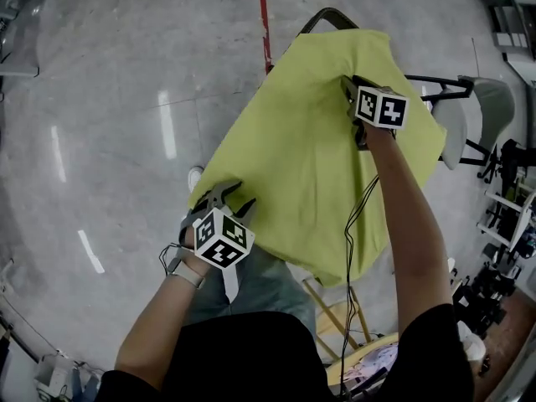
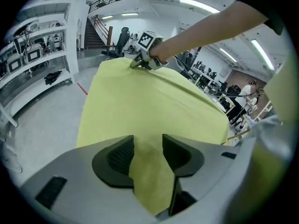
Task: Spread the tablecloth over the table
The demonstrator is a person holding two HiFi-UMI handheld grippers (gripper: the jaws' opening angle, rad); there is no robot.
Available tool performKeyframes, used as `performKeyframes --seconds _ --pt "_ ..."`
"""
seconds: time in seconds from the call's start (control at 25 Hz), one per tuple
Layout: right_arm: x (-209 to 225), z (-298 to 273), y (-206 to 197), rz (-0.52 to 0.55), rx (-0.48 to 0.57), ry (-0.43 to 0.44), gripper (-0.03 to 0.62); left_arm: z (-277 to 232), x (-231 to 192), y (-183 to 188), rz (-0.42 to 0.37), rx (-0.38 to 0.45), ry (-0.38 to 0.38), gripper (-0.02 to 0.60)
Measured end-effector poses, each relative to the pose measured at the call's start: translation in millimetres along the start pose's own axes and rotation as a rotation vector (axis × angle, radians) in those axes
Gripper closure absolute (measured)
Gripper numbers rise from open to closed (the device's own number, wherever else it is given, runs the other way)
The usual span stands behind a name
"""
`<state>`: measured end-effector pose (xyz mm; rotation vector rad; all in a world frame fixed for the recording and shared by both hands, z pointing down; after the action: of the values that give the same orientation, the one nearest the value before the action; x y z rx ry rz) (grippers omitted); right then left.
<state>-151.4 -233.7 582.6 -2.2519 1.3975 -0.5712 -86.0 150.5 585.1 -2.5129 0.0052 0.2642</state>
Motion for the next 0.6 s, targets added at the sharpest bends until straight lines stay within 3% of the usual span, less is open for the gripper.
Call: performKeyframes --seconds 0.6 --pt "-54.8 -43.7 59.2 -0.028 0.076 -0.006 0.474 30.2 -77.6 -5.9 0.129 0.125 0.047 0.394"
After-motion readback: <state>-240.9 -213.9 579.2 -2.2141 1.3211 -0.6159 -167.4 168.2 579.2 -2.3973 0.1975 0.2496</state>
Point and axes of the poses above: the fingertips, and each gripper's own axes: z backward along the fingers, x to its right, y out of its top, the point moved 7 cm from there along z, backward along the fingers, and after that the axes turned 8 degrees about -z, right-handed, at the moved point
